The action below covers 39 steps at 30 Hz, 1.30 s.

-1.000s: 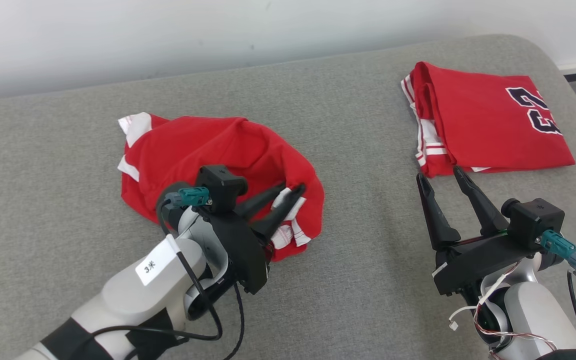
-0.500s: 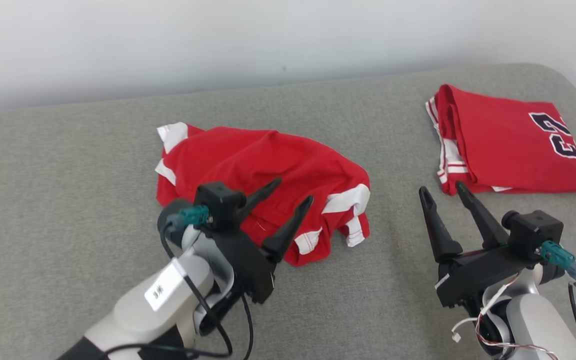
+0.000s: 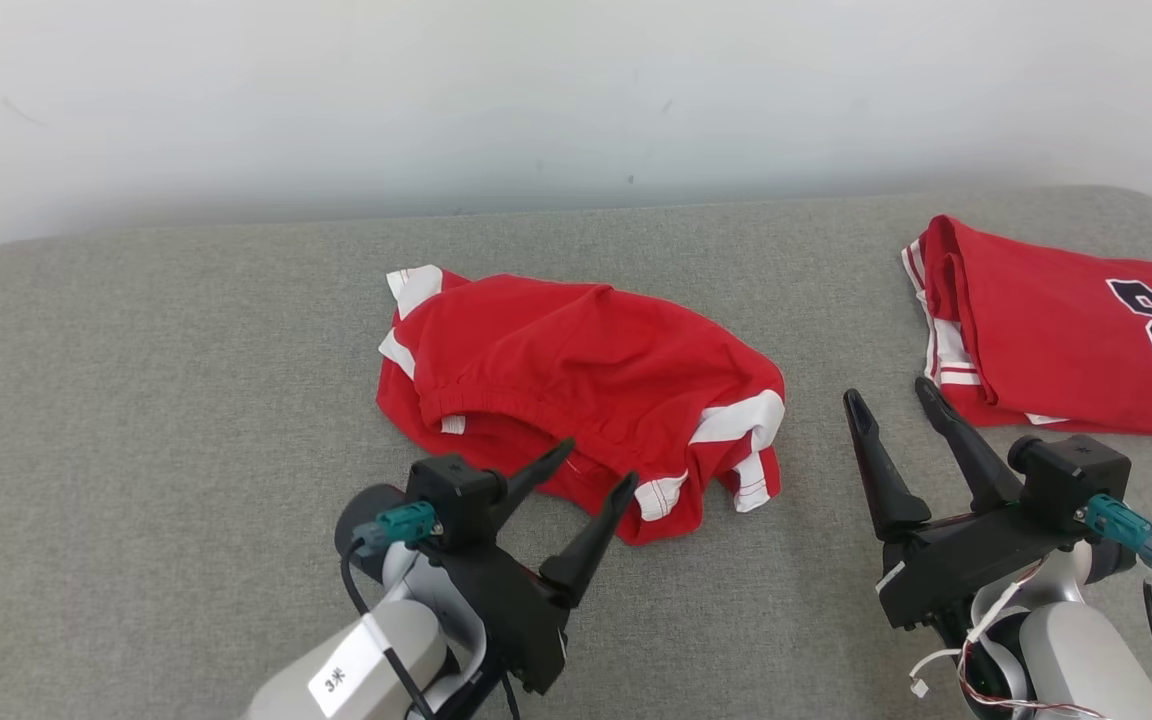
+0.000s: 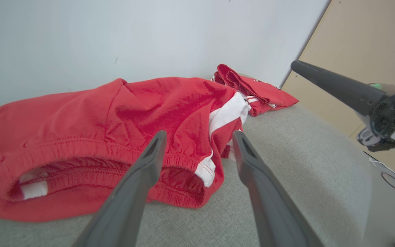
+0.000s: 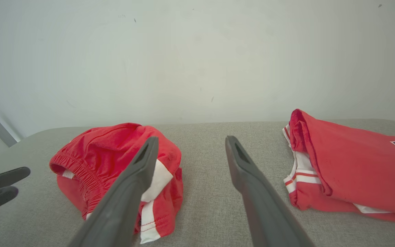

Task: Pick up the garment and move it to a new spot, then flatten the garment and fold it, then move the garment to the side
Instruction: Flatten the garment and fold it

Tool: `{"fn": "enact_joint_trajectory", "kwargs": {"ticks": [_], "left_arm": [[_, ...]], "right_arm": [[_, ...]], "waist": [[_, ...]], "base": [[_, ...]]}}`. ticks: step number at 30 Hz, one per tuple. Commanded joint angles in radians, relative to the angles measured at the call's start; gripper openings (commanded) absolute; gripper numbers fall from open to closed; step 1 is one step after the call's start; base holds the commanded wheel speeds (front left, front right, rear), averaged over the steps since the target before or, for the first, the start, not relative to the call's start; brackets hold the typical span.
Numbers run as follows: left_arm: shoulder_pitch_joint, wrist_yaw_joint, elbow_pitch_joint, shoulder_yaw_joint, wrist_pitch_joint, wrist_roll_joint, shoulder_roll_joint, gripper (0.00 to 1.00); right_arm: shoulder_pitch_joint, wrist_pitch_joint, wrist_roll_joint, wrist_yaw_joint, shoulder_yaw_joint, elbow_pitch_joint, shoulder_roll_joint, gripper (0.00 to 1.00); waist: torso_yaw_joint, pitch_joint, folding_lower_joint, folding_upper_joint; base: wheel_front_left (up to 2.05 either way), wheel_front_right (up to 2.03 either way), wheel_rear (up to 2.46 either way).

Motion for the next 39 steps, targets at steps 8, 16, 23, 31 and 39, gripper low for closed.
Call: {"fn": "enact_joint_trajectory", "kwargs": {"ticks": [8,16,23,31,39], "left_arm": [[0.032,-0.030,0.082,-0.011,-0.006,0.001,-0.029,1.00],[0.042,-0.065,0.194,0.015,-0.005,-0.005,-0.057,1.00],[0.028,-0.086,0.278,0.026,-0.005,-0.006,-0.078,1.00],[0.011,-0.096,0.318,0.040,-0.005,0.004,-0.095,0.00],[0.018,-0.097,0.285,0.087,-0.005,0.062,-0.096,0.00]], "right_arm": [[-0.025,0.001,0.008,-0.002,0.016,-0.009,-0.012,1.00],[-0.030,-0.009,0.009,-0.002,0.011,-0.012,-0.014,1.00],[-0.036,-0.016,0.014,-0.002,0.015,-0.012,-0.011,1.00],[-0.039,-0.021,0.012,-0.002,0.010,-0.008,-0.008,1.00],[-0.019,-0.027,0.003,-0.002,-0.010,-0.004,-0.004,1.00]], "waist": [[-0.046,0.020,0.0001,-0.0001],[-0.109,0.035,0.0001,-0.0001],[-0.150,0.048,0.0001,-0.0001],[-0.165,0.057,0.0001,-0.0001],[-0.114,0.044,0.0001,-0.0001]], "base": [[0.00,0.00,0.00],[0.00,0.00,0.00],[0.00,0.00,0.00],[0.00,0.00,0.00],[0.00,0.00,0.00]]}}
